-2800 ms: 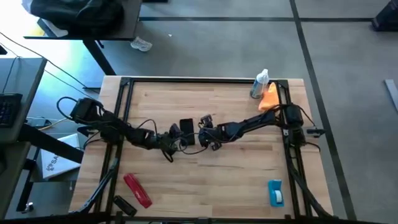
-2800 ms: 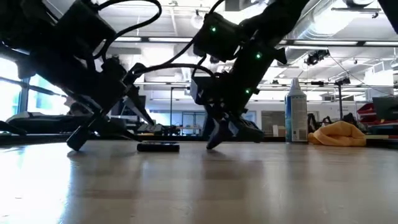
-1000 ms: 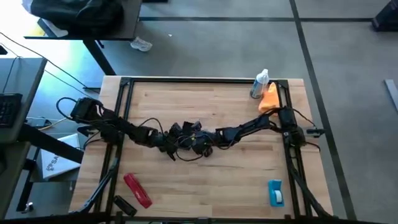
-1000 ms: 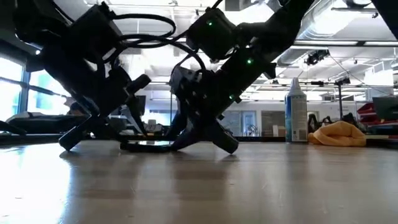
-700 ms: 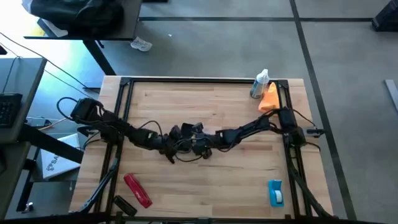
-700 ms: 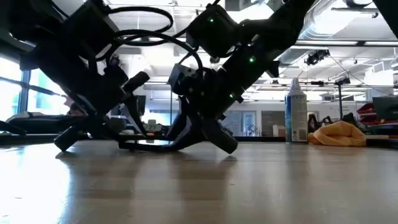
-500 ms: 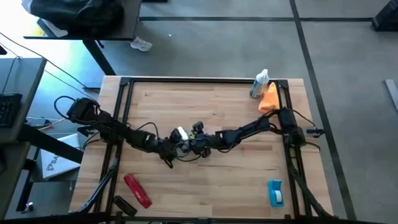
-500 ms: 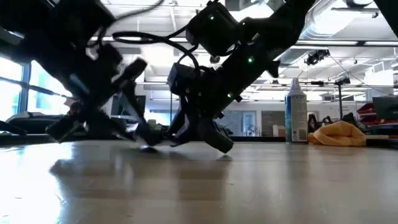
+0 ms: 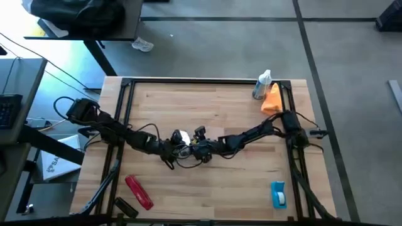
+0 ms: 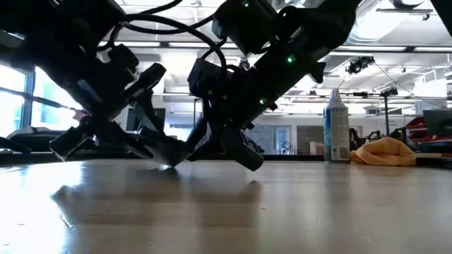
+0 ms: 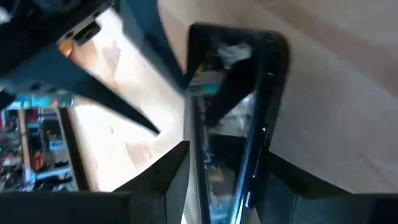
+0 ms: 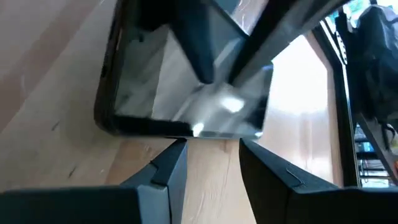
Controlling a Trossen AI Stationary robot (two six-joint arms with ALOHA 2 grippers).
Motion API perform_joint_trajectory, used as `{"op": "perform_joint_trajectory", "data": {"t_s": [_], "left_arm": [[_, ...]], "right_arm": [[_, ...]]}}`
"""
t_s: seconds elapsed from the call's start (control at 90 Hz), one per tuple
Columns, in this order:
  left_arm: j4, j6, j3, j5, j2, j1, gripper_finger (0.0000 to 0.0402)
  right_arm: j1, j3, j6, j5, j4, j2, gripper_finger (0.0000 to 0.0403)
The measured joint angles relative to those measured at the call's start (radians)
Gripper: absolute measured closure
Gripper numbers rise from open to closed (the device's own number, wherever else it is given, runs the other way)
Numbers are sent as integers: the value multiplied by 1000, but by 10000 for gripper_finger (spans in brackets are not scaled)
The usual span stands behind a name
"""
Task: Apply microfiber cloth
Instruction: Spray the front and back of the cellphone using a spray bottle
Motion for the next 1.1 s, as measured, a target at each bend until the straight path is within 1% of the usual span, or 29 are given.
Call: {"op": "perform_joint_trajectory", "data": {"t_s": [0.122,0.322,0.378,0.433,0.533,0.6,0.667,0.756,0.867,0.978,1.056,1.1], "left_arm": [[13,-44,0,-32,0,0,312],[92,-172,1,-139,-2,0,387],[103,-192,1,-178,-9,-4,392],[115,-207,1,-227,-22,-16,388],[134,-232,2,-307,-79,-43,382],[130,-267,2,-334,-138,-48,384],[133,-342,1,-336,-205,-39,387],[157,-457,-24,-279,-302,-1,389],[248,-610,-78,-127,-395,42,390],[408,-704,-123,-6,-442,62,390],[512,-754,-146,61,-443,62,391],[566,-776,-157,100,-438,57,391]], "right_arm": [[0,0,30,25,5,0,288],[-1,0,128,88,2,-3,288],[2,0,146,116,-13,-15,288],[8,0,154,144,-39,-47,288],[21,0,151,173,-115,-140,288],[26,1,156,175,-194,-211,288],[32,2,187,174,-294,-275,288],[31,2,254,144,-411,-354,288],[41,2,358,54,-459,-426,288],[70,1,429,-34,-446,-456,288],[106,1,463,-41,-399,-458,288],[128,1,476,-27,-373,-454,288]]}}
